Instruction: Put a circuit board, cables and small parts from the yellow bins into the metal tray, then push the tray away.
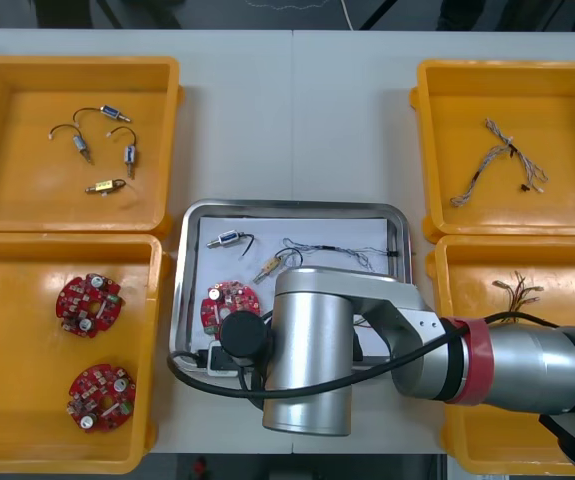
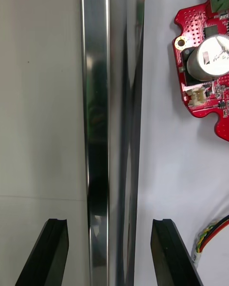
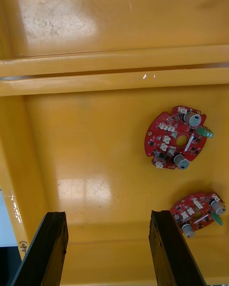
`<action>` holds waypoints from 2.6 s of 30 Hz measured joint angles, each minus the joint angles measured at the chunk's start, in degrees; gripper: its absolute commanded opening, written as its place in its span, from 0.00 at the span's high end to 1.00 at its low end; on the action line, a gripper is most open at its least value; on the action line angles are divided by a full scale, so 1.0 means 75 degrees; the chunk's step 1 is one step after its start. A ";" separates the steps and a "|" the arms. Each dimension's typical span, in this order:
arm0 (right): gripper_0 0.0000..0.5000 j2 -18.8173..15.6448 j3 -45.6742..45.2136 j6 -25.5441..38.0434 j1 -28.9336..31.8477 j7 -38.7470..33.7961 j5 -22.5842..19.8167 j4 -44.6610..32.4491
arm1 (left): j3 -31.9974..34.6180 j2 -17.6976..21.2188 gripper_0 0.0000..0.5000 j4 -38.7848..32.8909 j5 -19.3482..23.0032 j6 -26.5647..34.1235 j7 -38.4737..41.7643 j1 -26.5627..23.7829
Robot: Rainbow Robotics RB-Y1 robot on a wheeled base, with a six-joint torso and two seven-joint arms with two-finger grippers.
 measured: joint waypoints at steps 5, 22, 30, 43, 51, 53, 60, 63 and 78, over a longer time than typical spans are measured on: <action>0.00 0.0039 0.0157 -0.0013 0.0063 0.0000 0.0217 0.0059 | 0.0000 0.0000 0.00 0.0000 0.0000 0.0000 0.0000 0.0000; 1.00 0.0134 0.0167 -0.0138 0.0091 0.0000 0.0461 0.0255 | 0.0000 0.0000 0.00 0.0000 0.0000 0.0000 0.0000 0.0000; 1.00 0.0129 0.0167 -0.0139 0.0069 0.0000 0.0558 0.0255 | 0.0000 0.0000 0.00 0.0000 0.0000 0.0000 0.0000 0.0000; 1.00 -0.0093 0.0167 -0.0141 -0.0438 0.0000 0.0685 0.0268 | 0.0000 0.0000 0.00 0.0000 0.0001 0.0000 0.0000 0.0000; 1.00 -0.0118 0.0164 -0.0143 -0.1001 0.0000 0.0452 0.0570 | 0.0000 0.0000 0.00 0.0000 0.0001 0.0000 0.0000 0.0000; 1.00 -0.0120 0.0163 -0.0143 -0.1135 0.0000 0.0359 0.0582 | 0.0000 0.0000 0.00 0.0000 0.0001 0.0000 0.0000 0.0000; 1.00 -0.0120 0.0162 -0.0152 -0.1592 0.0000 -0.0039 0.0813 | 0.0000 0.0000 0.00 0.0000 0.0001 0.0000 0.0000 0.0000; 1.00 -0.0120 0.0162 -0.0161 -0.1841 0.0000 -0.0150 0.0960 | 0.0000 0.0000 0.00 0.0000 0.0001 0.0000 0.0000 0.0000; 1.00 -0.0114 0.0149 -0.0450 -0.2641 0.0002 -0.0433 0.1881 | 0.0000 0.0000 0.00 0.0000 0.0001 0.0000 0.0000 0.0000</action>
